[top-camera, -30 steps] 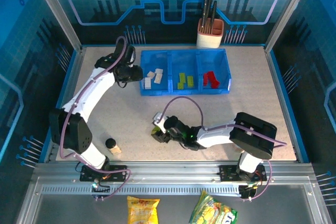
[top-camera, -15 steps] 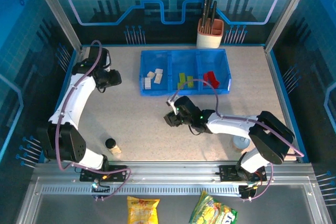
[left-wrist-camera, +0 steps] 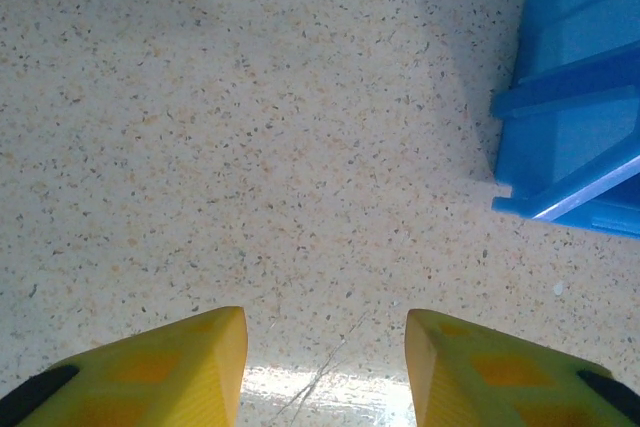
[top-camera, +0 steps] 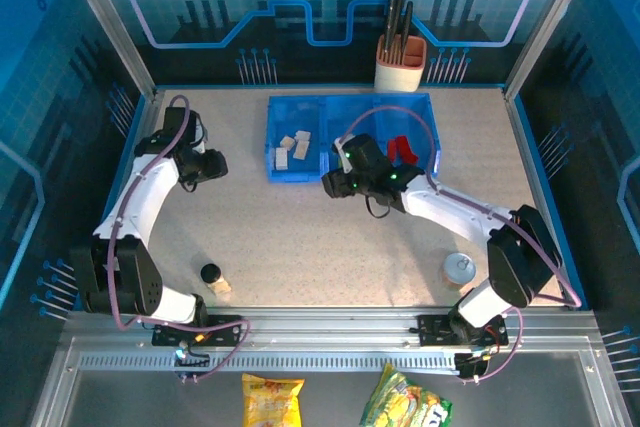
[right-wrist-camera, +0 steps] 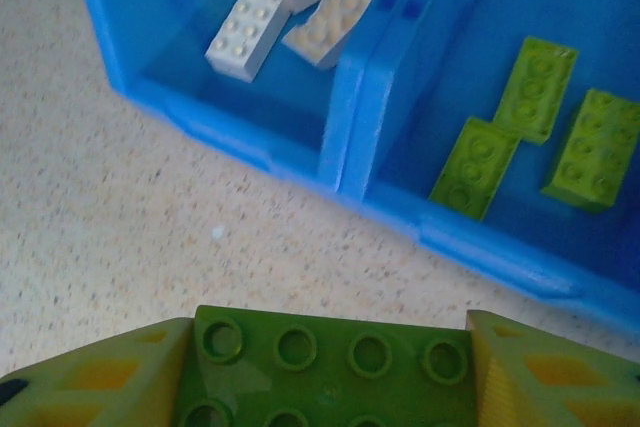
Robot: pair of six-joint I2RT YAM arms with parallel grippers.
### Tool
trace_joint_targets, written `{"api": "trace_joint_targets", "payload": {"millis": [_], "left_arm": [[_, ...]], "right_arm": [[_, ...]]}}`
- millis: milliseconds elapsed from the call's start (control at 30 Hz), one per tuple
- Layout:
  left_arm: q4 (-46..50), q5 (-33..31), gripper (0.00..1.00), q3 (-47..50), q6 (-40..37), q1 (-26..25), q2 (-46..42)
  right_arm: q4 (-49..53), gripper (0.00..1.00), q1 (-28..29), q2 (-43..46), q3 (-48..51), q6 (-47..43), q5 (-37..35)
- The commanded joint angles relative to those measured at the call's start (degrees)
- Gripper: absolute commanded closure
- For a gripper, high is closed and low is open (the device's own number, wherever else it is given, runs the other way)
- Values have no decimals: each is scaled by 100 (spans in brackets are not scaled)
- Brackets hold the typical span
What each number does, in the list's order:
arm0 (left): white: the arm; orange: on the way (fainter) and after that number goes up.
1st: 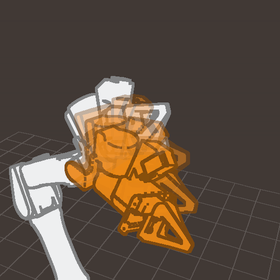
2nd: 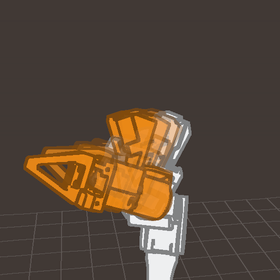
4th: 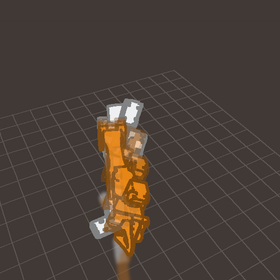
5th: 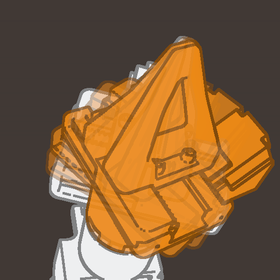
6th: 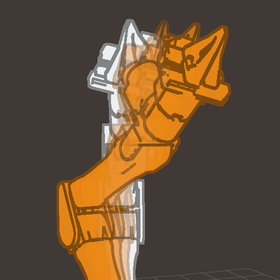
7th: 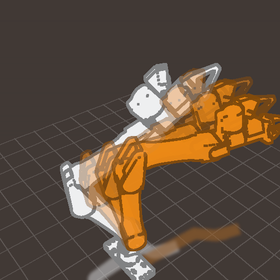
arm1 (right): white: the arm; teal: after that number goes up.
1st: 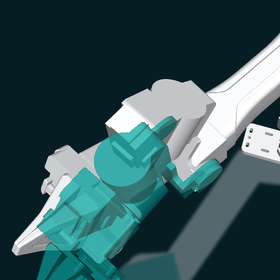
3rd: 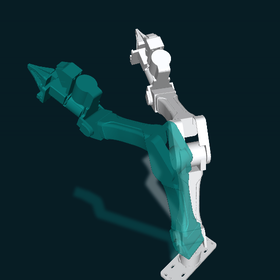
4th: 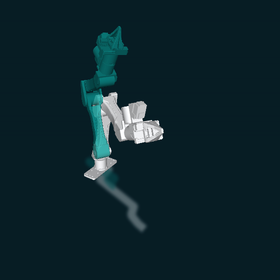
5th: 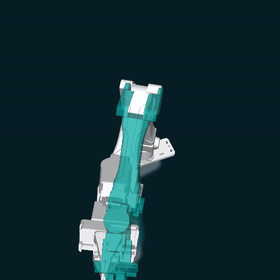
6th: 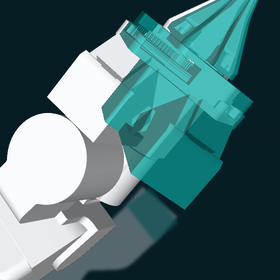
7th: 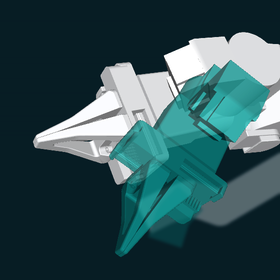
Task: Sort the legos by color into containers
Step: Place the lego in the container.
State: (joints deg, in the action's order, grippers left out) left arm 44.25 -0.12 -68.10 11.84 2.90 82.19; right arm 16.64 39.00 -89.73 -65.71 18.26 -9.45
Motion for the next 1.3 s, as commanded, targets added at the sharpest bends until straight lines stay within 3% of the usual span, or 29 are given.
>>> {"api": "trace_joint_targets", "payload": {"millis": [0, 633, 933, 1267], "left_arm": [[-222, 99, 53, 144, -129, 66, -151], [-399, 257, 54, 295, -169, 128, -177], [-435, 315, 54, 332, -155, 131, -169], [-452, 285, 54, 341, -155, 128, -167]], "right_arm": [[470, 45, -263, -288, -410, 115, 60], [-151, 48, -1236, -2347, -2251, 44, -373], [-857, 49, -1335, -3122, -2865, 33, -561], [-1926, 49, -1325, -3628, -2910, 72, -1033]]}}
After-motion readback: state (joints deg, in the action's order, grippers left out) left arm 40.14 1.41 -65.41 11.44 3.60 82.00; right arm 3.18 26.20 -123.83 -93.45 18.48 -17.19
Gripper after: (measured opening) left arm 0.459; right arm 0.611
